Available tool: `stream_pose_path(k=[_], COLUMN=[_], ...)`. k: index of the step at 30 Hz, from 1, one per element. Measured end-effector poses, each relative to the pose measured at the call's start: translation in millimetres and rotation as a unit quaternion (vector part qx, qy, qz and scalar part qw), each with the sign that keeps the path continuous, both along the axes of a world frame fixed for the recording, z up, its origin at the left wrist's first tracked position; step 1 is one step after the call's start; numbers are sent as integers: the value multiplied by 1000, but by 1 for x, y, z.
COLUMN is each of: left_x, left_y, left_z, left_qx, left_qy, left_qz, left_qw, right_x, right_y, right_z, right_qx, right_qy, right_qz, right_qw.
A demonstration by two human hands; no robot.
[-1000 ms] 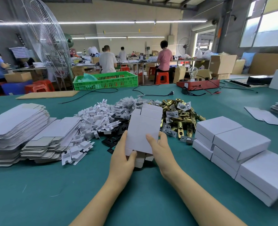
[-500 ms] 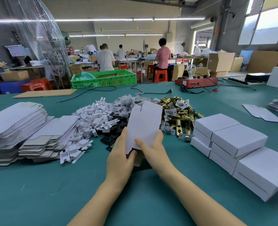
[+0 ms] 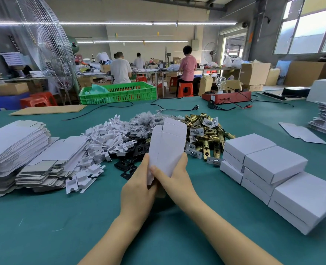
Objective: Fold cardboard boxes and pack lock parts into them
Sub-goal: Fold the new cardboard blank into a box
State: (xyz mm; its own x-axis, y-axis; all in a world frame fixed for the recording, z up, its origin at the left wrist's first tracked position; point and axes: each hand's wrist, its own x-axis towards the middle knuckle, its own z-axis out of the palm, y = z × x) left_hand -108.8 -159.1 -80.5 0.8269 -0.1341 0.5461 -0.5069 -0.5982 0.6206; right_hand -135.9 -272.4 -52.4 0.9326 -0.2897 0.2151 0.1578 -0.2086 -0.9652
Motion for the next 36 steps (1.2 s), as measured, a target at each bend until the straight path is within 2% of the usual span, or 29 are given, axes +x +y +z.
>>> stream_pose_path(k=[5,11,15,19,22,26,31,36], left_x=[-4,-17,-15,-9,-3,1,1,-1], left_y=[-2,-4,-4,-5,-2,3,4,3], left_z=[3,14,15,15,14,17,17,18], left_qx=[-13,-89,-193,-310,-349,-367,-326,-323], left_qy=[0,37,79,150,164,154,146,146], left_qz=[-33,-152,-117,-110,-120,-140,-160,-186], left_qw=[999,984,971,933,915,907,920,916], right_x=[-1,2,0,-5,-8,-6,-3,-1], right_y=[3,-2,1,9,16,14,6,-8], right_z=[2,4,5,4,3,10,9,15], right_qx=[-12,33,17,-57,-83,12,5,30], right_qy=[0,-24,-61,-101,-109,-148,-115,-100], right_qz=[-9,4,17,25,33,43,10,32], right_qw=[1000,999,998,993,990,988,993,994])
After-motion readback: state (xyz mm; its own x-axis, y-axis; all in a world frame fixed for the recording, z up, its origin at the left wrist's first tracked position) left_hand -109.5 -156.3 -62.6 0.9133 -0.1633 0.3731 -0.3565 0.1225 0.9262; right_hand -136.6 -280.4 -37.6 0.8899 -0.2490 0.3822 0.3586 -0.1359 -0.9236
